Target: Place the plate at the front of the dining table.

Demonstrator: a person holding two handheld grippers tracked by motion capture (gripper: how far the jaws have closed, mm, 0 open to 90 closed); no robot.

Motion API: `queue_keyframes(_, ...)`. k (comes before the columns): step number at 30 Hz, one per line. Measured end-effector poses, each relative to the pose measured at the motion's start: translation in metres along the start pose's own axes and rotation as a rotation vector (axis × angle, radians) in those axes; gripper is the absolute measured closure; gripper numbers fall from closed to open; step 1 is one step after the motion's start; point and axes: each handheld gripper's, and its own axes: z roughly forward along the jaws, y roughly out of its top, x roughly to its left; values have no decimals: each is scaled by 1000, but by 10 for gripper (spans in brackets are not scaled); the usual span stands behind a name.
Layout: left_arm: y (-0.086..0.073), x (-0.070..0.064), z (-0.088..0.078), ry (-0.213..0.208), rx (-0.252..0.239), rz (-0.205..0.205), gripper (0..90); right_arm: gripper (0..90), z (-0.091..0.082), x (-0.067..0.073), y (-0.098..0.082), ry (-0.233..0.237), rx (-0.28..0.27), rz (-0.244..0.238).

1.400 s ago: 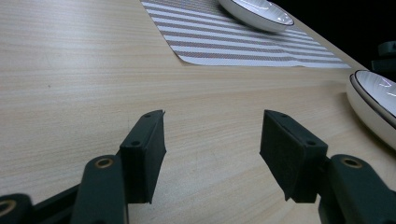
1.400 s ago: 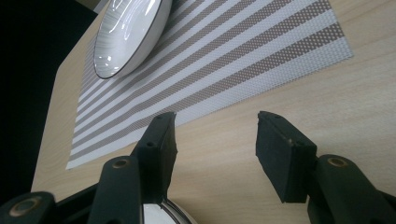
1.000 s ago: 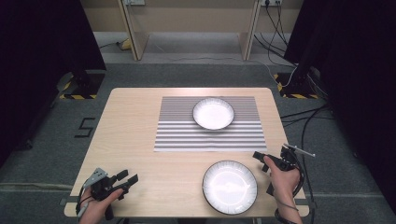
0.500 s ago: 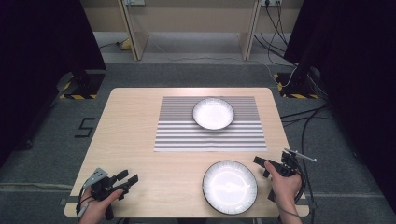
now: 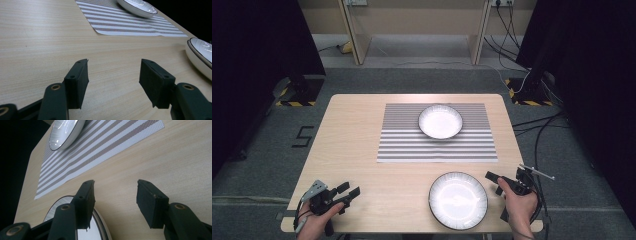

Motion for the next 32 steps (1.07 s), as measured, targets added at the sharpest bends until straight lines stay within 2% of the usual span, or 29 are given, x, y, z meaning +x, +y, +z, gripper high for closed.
queue_keyframes(27, 0, 0, 0, 4, -1, 0, 397, 484, -17, -19, -28, 26, -34, 46)
queue_keyframes(32, 0, 0, 0, 4, -1, 1, 397, 482, -17, -18, -26, 33, -40, 53)
